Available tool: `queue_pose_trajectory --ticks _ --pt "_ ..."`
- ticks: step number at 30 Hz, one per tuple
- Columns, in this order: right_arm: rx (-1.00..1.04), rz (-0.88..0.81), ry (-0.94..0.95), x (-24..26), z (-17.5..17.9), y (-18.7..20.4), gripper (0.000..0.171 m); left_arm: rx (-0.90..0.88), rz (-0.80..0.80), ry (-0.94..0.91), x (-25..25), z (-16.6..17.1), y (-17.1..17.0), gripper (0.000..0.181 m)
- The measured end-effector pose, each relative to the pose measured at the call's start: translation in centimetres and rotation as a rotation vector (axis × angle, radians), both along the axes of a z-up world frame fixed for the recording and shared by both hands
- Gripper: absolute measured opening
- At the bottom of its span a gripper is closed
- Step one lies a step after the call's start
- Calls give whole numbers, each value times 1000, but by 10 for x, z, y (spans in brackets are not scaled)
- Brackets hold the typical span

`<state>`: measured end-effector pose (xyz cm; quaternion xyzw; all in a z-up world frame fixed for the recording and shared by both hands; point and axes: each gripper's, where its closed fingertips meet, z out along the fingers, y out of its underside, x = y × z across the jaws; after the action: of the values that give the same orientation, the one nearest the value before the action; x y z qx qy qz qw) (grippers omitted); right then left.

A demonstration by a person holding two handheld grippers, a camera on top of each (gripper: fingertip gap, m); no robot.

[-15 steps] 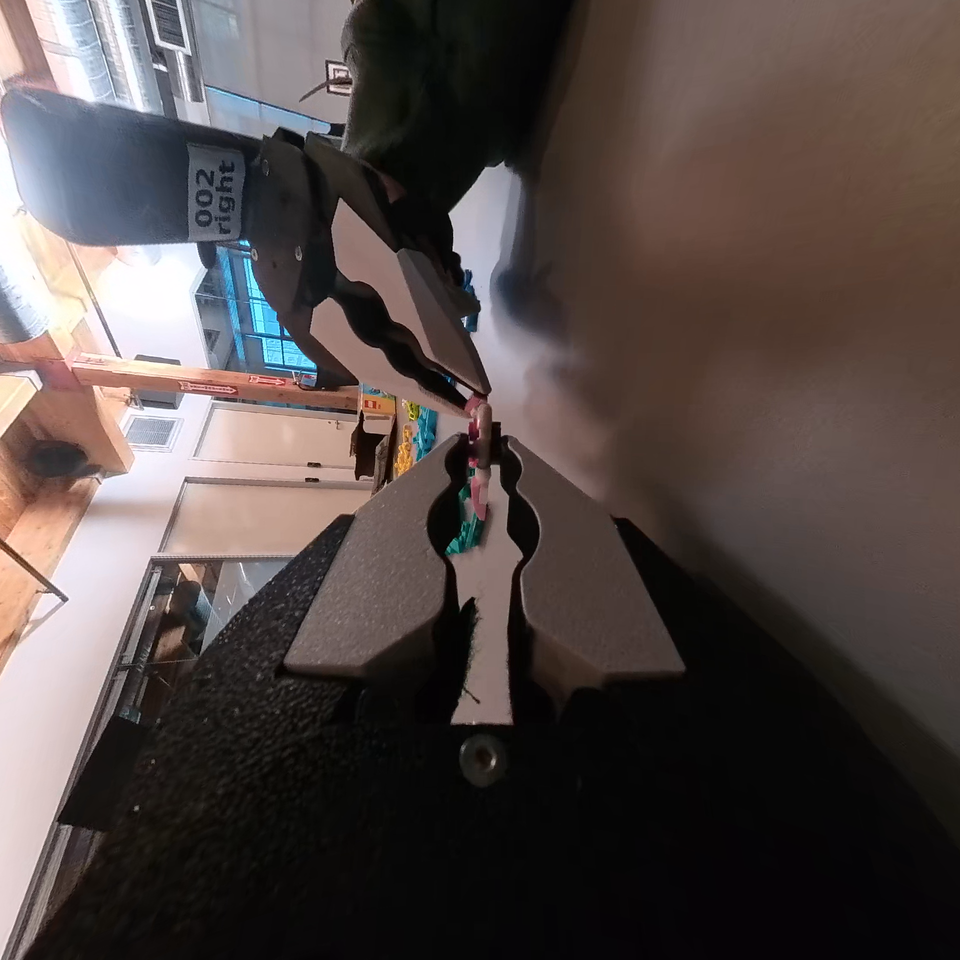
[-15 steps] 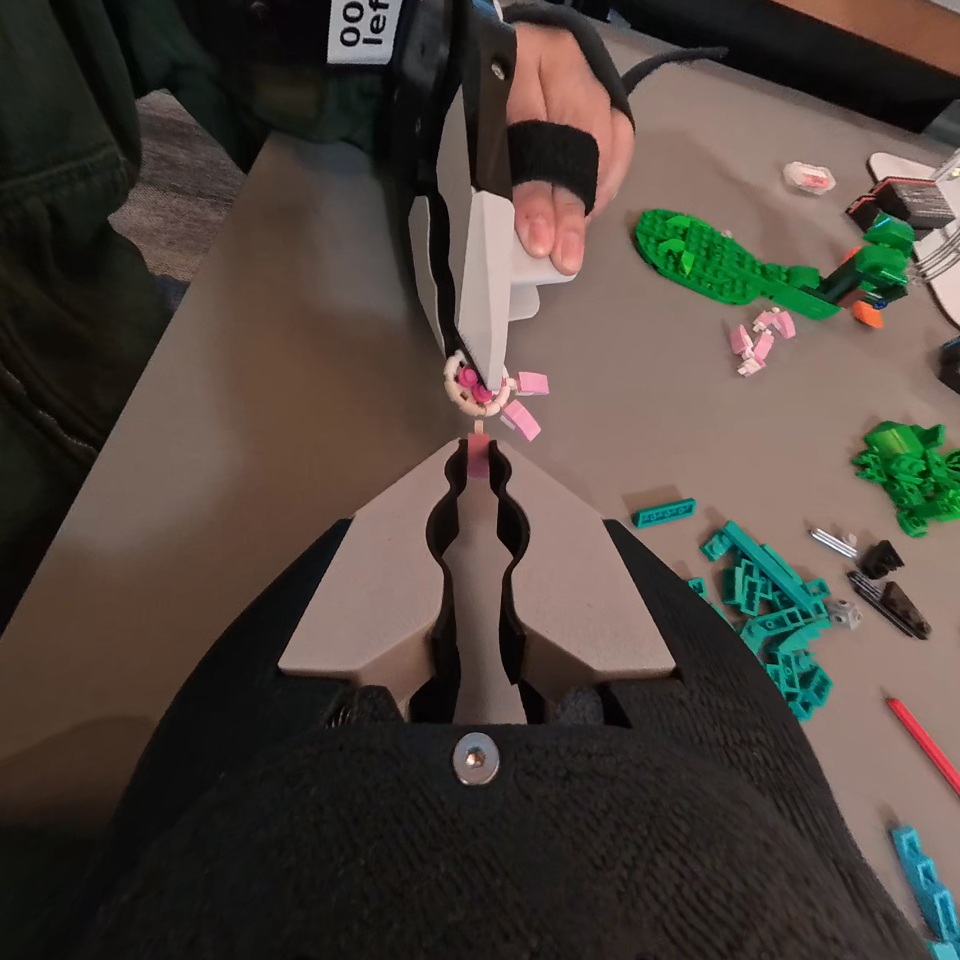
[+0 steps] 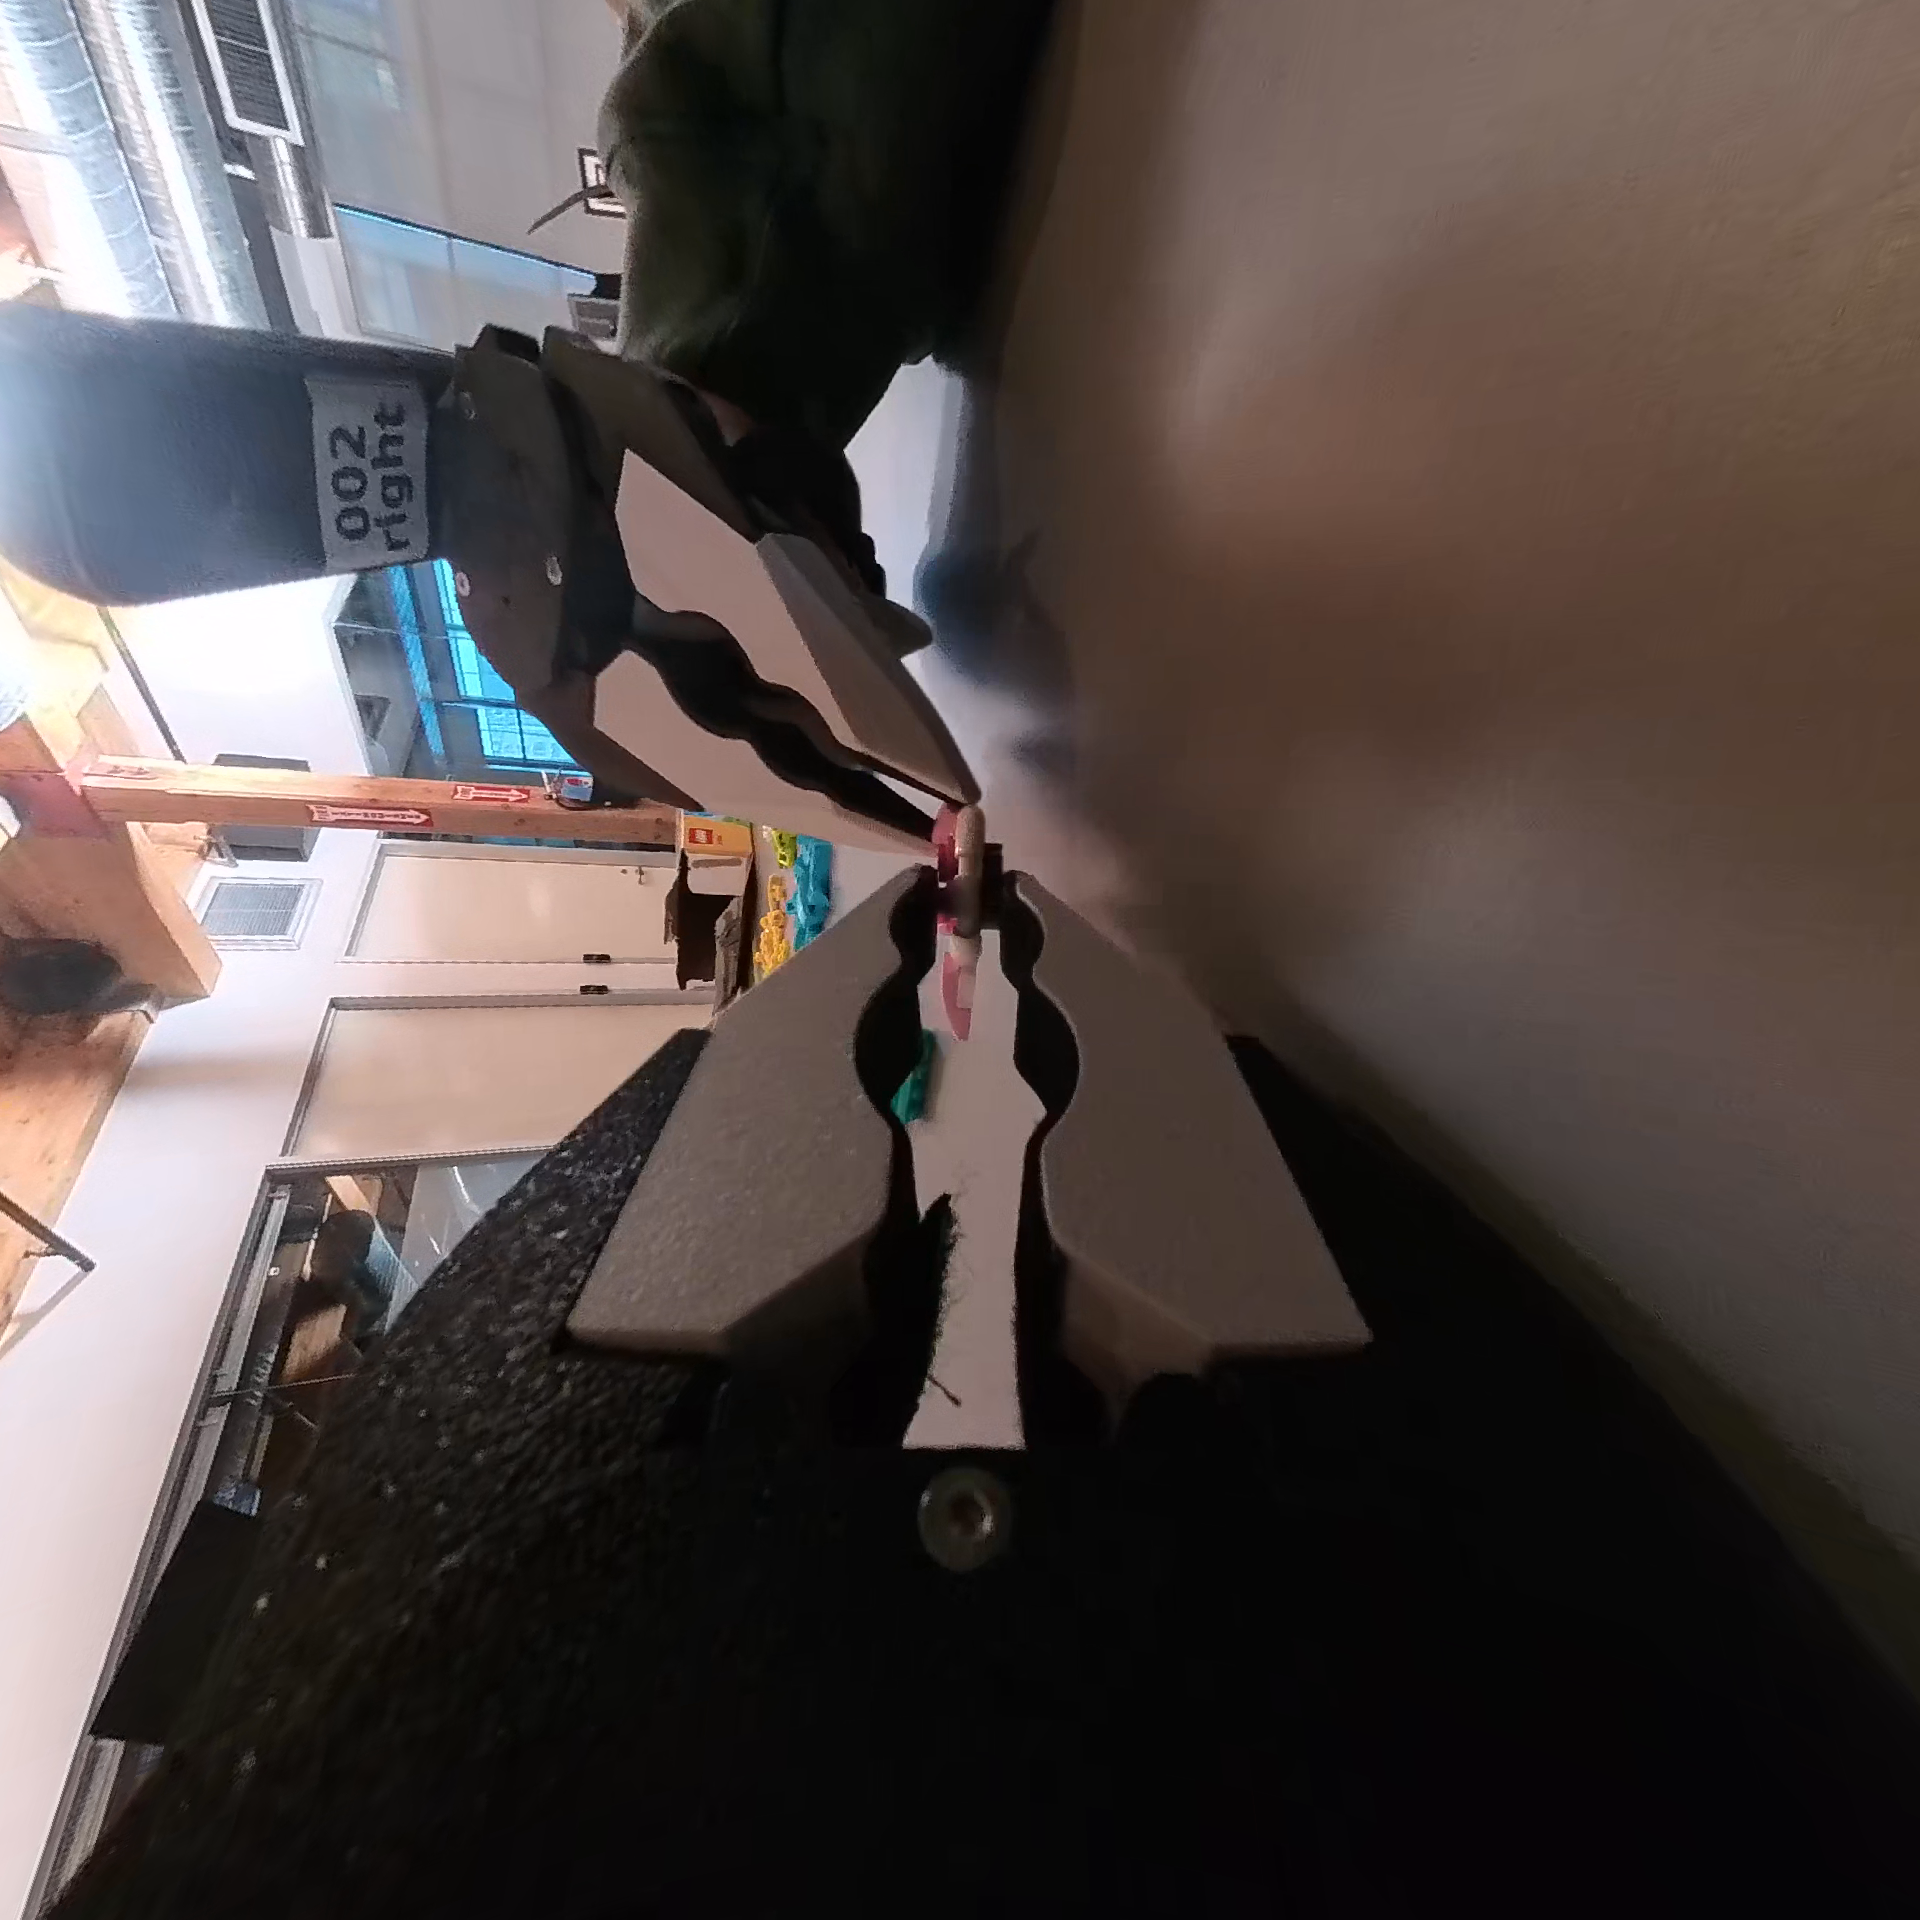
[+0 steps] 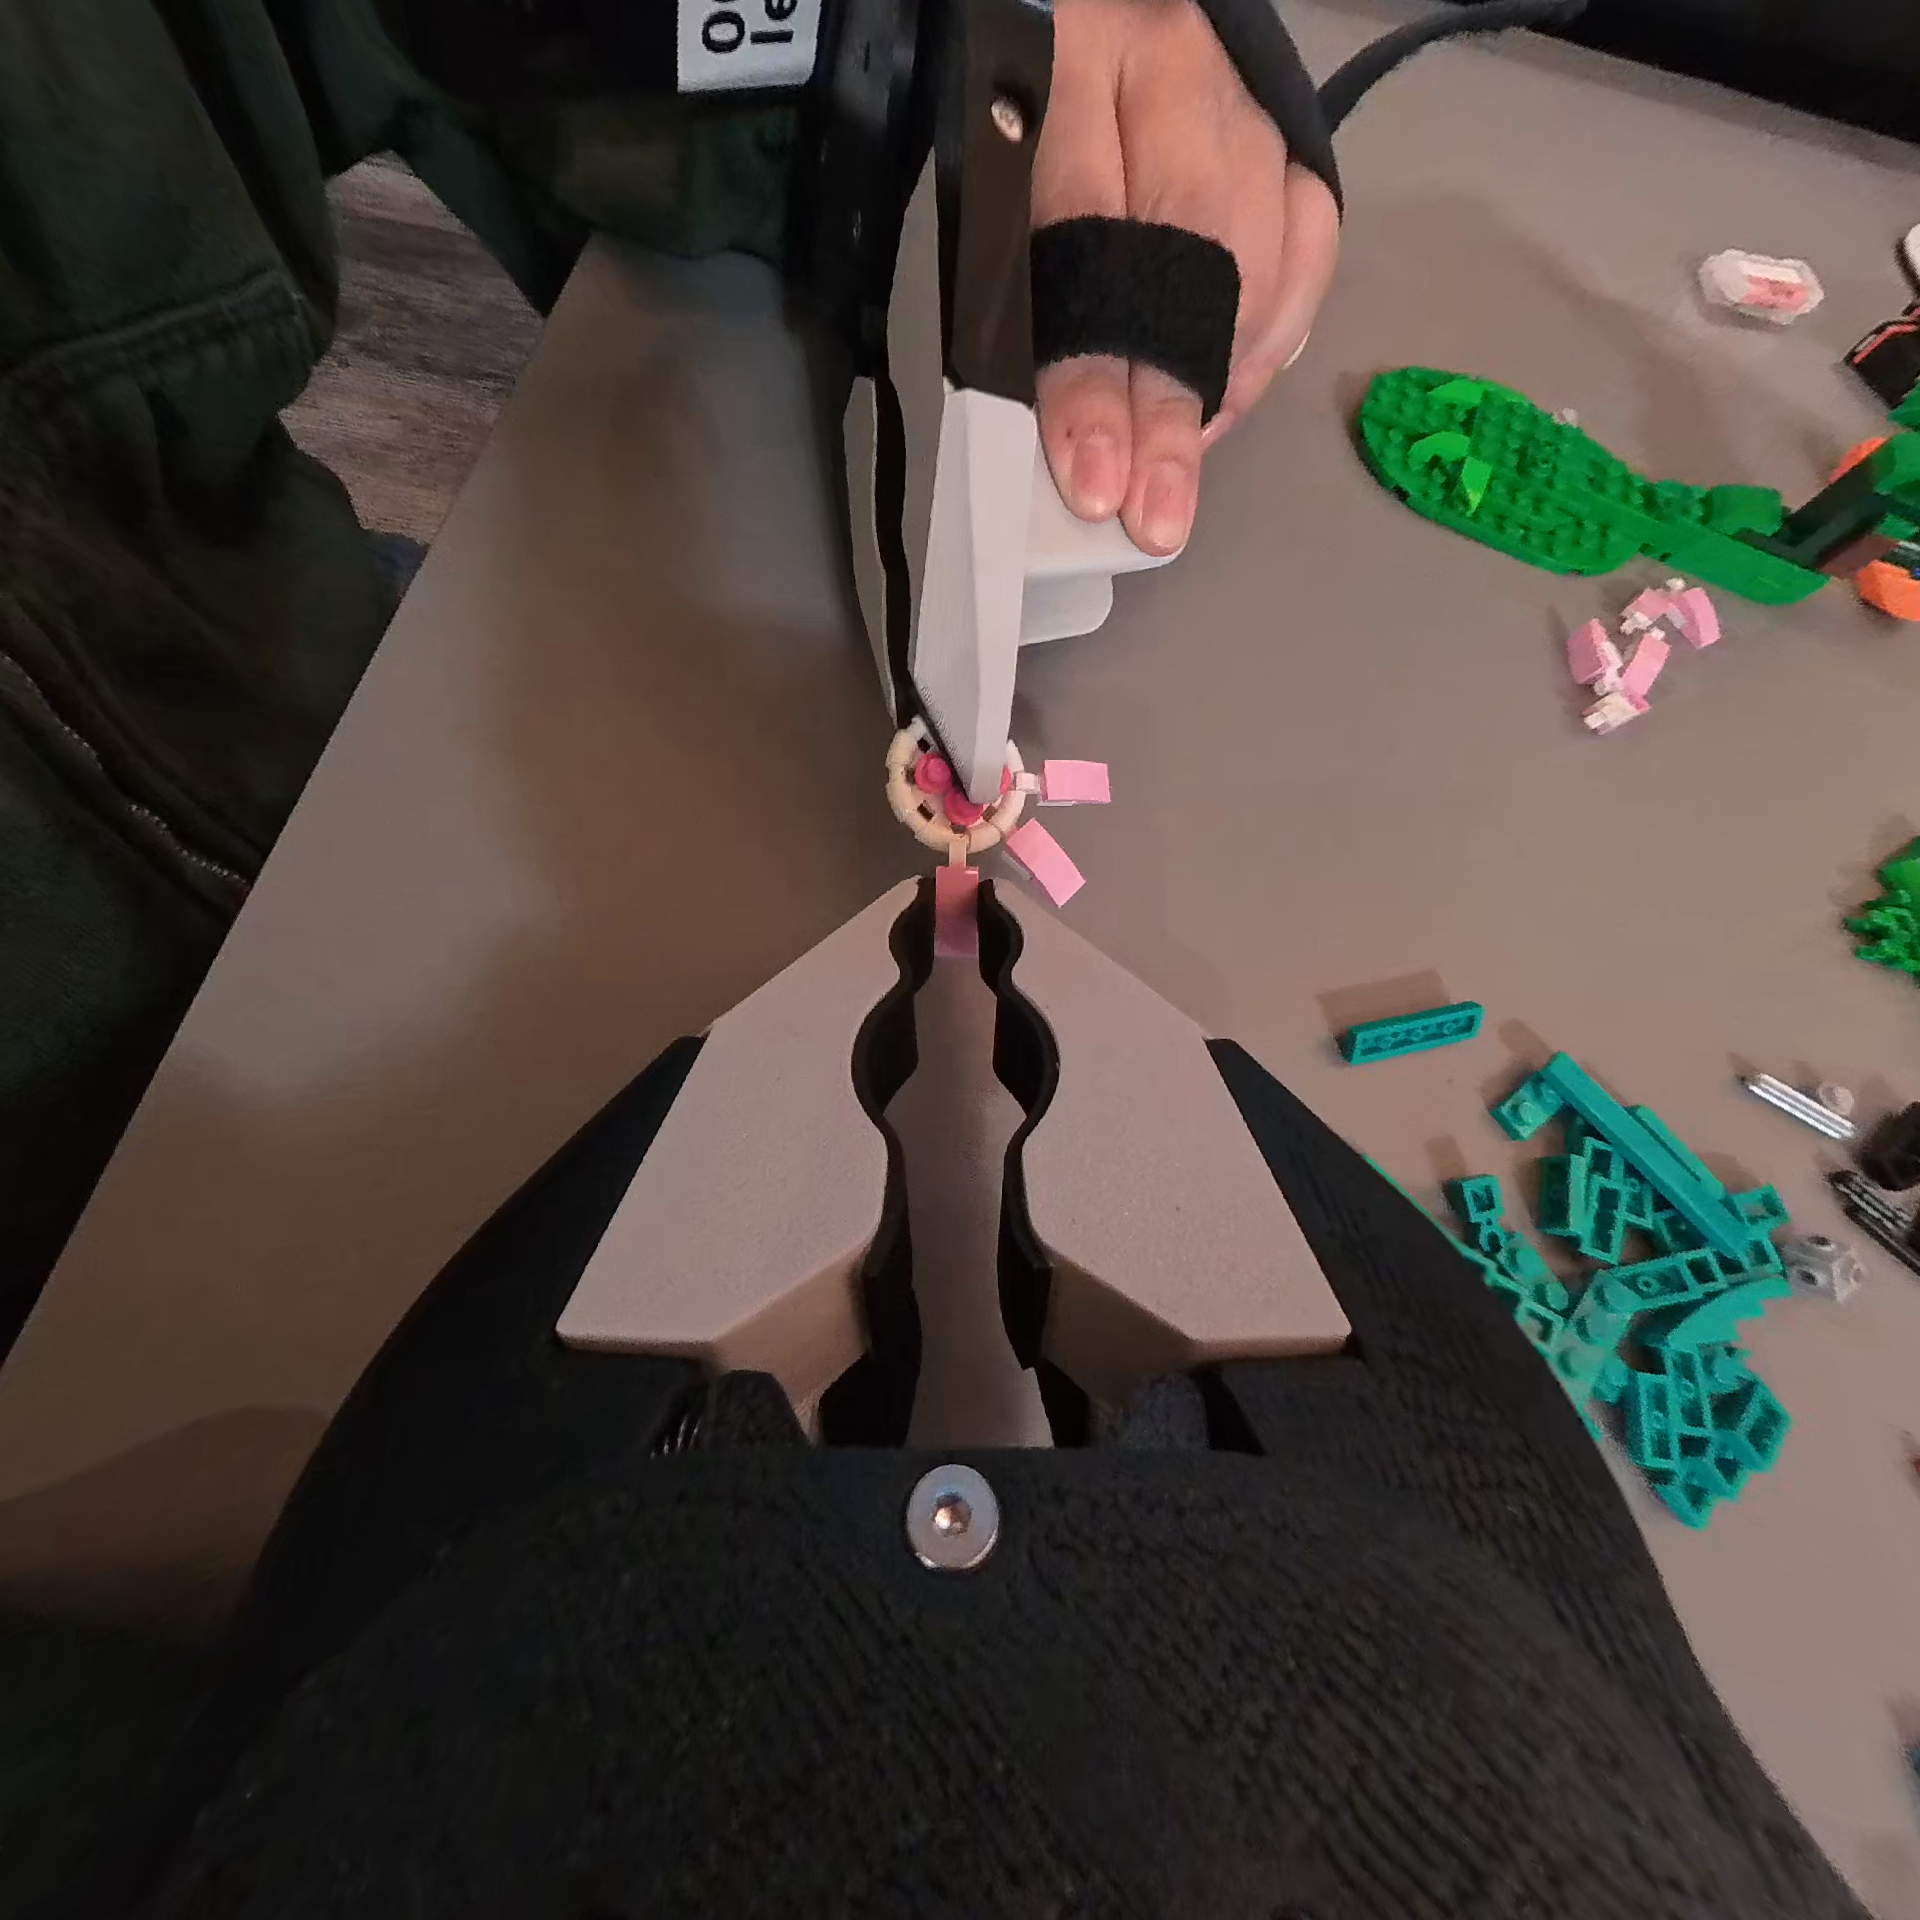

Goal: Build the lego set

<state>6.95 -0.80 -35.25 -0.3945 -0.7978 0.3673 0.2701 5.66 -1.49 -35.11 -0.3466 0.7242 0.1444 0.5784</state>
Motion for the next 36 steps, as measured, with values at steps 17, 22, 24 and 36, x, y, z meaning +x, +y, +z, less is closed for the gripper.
queue_pose_trajectory --ticks 17,22,24,36 --pt "-52 -14 -59 -1 -11 0 6 -29 -3 40 -2 -9 0 8" --pt "-50 -15 -61 -2 -12 0 6 -26 -5 41 -2 -9 1 8" --pt "-48 -14 -59 -1 -12 0 6 -24 -6 41 -2 -8 1 8" --pt "-49 -18 -63 -5 -13 0 6 -35 -7 34 -2 -9 1 8"
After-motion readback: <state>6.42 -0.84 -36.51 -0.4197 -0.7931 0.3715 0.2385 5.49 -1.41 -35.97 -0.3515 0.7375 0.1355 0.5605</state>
